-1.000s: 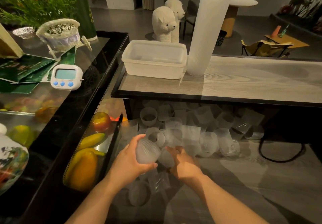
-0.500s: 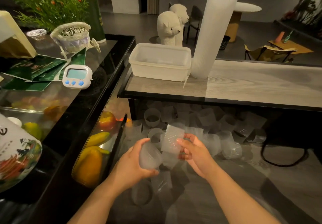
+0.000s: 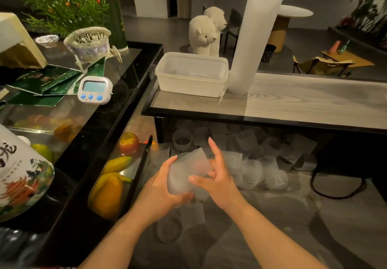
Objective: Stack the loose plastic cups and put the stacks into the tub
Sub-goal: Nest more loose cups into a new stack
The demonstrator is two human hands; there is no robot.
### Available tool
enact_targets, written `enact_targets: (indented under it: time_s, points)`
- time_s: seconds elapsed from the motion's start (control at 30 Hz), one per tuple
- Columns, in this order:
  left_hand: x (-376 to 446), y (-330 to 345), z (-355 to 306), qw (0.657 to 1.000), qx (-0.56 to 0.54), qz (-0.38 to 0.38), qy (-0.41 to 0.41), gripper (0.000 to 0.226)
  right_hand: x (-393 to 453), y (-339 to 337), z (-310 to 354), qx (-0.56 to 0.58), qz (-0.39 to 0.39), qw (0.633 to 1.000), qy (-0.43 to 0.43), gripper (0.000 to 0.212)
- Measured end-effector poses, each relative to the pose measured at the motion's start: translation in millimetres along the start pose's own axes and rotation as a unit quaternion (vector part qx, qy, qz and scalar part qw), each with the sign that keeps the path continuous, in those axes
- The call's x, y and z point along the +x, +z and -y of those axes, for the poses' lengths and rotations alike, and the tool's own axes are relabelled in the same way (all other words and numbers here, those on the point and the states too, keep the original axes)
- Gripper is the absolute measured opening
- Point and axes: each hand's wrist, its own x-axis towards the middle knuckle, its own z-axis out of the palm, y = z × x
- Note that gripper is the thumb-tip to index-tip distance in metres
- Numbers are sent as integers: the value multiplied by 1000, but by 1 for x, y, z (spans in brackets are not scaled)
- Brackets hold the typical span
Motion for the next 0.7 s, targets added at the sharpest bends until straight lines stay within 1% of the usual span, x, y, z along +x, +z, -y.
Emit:
enact_targets:
  time_s: [0.03, 0.07, 0.13, 0.2, 0.27, 0.37, 0.43, 0.5, 0.6, 0.7]
  points:
    - [0, -1, 1, 1000, 6, -3, -1, 102, 0, 0, 2, -14, 24, 1000, -1, 89]
    - [-1, -1, 1, 1000, 13, -3, -1, 103, -1, 0, 6, -30, 48, 998, 0, 84]
    - [-1, -2, 4, 1000, 30, 2, -3, 106, 1, -1, 6, -53, 69, 996, 7, 68]
    - [-3, -2, 6, 999, 49, 10, -4, 109, 2, -3, 6, -81, 44, 995, 27, 50]
    - [-5, -1, 6, 998, 53, 19, 0, 109, 5, -5, 4, -112, -3, 993, 25, 42]
    - [-7, -2, 2, 999, 31, 22, 11, 105, 8, -6, 2, -103, -79, 991, 15, 37]
    - [-7, -2, -3, 999, 15, 26, 12, 101, 8, -2, 2, -99, -100, 990, 23, 38]
    - [-6, -1, -7, 999, 1, 31, 11, 96, 6, 4, 0, -104, -93, 990, 30, 40]
    - [-5, 1, -11, 999, -14, 28, 15, 91, 6, 8, -1, -117, -85, 989, 37, 37]
    - [-3, 2, -12, 999, -27, 27, 11, 90, 9, 5, -4, -139, -81, 986, 32, 49]
